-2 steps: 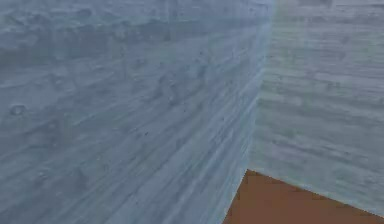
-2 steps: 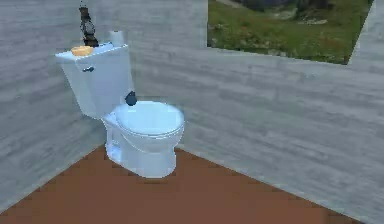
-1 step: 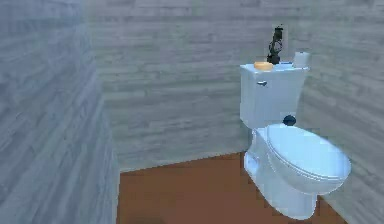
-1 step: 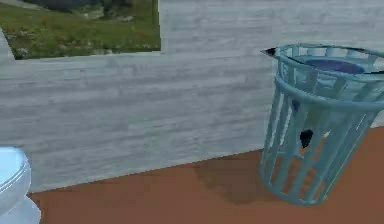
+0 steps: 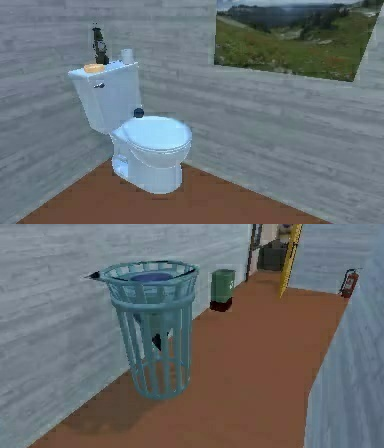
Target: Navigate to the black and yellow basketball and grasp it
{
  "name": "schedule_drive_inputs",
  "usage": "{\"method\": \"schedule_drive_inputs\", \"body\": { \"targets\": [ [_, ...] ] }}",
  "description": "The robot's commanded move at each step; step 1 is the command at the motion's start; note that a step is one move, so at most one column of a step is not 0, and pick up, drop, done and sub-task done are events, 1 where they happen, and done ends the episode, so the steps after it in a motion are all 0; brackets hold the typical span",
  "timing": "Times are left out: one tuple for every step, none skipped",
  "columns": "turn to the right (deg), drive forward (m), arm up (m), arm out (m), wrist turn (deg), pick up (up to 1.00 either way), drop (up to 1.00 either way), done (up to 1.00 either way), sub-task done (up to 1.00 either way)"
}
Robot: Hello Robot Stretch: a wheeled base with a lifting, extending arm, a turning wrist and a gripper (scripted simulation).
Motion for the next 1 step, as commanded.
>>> {"method": "schedule_drive_inputs", "body": {
  "targets": [
    [30.0,0.00,0.00,0.00,0.0,0.00,0.00,0.00,0.00]
  ]
}}
